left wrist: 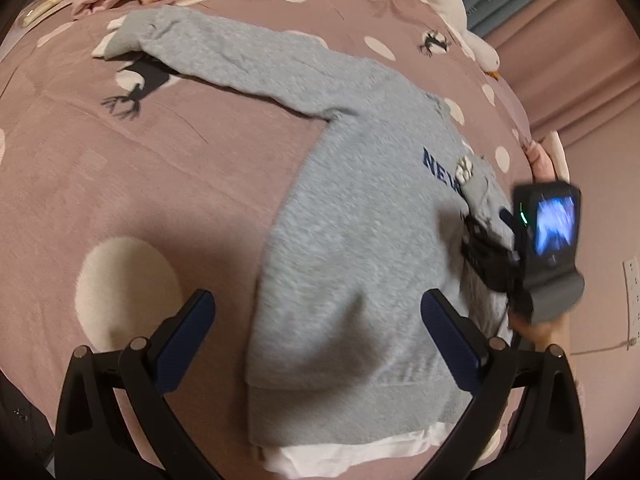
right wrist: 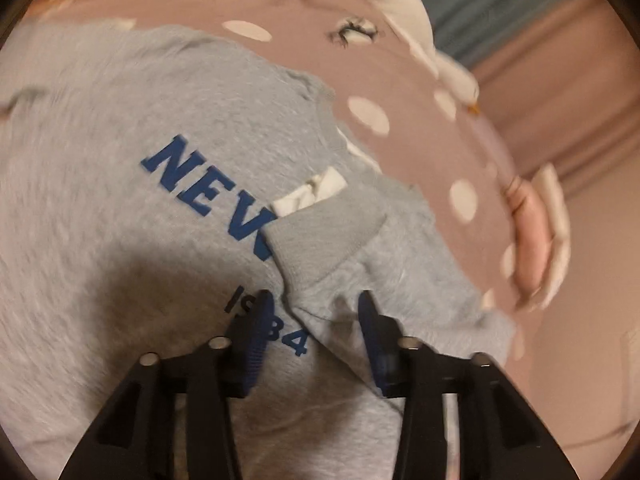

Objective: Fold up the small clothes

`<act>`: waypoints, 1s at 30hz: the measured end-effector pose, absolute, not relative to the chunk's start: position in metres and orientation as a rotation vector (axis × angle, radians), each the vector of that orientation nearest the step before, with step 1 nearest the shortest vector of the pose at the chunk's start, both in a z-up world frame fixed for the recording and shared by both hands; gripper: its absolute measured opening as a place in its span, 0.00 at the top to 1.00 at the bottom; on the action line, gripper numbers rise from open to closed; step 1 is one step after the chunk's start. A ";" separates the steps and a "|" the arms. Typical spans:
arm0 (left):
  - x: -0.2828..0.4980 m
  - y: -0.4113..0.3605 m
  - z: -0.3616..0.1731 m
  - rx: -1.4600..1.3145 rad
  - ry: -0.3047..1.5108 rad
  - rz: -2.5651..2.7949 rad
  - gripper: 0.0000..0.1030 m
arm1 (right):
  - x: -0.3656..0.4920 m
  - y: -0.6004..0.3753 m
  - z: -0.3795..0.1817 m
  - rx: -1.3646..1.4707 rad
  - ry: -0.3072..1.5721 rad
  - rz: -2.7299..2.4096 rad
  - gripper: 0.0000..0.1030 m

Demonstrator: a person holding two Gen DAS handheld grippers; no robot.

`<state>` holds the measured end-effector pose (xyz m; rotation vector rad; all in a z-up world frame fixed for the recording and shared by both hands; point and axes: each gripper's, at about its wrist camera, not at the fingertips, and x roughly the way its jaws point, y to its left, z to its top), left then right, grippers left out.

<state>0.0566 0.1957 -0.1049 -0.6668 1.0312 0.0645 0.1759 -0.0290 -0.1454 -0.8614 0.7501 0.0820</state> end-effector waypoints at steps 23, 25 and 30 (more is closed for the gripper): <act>0.084 0.326 -0.114 -1.038 0.765 0.192 0.00 | 0.241 -0.075 -0.132 0.145 0.940 0.418 0.61; 0.094 0.343 -0.123 -1.123 0.729 0.176 0.00 | 0.236 -0.076 -0.126 0.146 0.952 0.455 0.61; 0.128 0.365 -0.139 -1.191 0.719 0.193 0.00 | 0.210 -0.105 -0.113 0.131 0.915 0.455 0.61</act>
